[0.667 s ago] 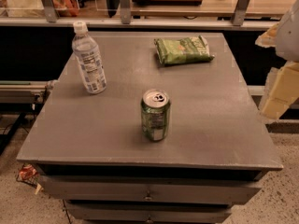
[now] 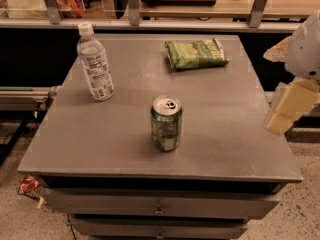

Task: Knock green can over

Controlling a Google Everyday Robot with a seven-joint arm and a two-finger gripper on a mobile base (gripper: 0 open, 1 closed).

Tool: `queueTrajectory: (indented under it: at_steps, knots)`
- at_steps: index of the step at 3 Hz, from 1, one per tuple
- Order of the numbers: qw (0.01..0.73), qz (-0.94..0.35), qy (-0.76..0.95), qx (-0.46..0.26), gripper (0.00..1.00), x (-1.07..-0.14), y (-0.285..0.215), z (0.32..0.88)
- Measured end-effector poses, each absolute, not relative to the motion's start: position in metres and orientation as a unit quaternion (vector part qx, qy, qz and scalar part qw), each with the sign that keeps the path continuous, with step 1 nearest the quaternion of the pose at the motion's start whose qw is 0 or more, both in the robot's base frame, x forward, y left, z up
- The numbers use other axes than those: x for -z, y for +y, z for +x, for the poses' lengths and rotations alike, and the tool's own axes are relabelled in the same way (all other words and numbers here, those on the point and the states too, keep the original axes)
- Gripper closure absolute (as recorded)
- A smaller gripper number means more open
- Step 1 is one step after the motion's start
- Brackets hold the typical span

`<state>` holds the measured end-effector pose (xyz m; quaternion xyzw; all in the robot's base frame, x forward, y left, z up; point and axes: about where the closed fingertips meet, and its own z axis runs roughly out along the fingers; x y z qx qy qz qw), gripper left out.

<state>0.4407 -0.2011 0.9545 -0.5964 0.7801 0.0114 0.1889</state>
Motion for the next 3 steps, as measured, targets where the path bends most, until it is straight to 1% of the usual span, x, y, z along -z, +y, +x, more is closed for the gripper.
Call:
queueTrajectory:
  at_steps: [3]
  knots:
    - [0.335, -0.562, 0.729, -0.203, 0.0, -0.893, -0.104, 0.459]
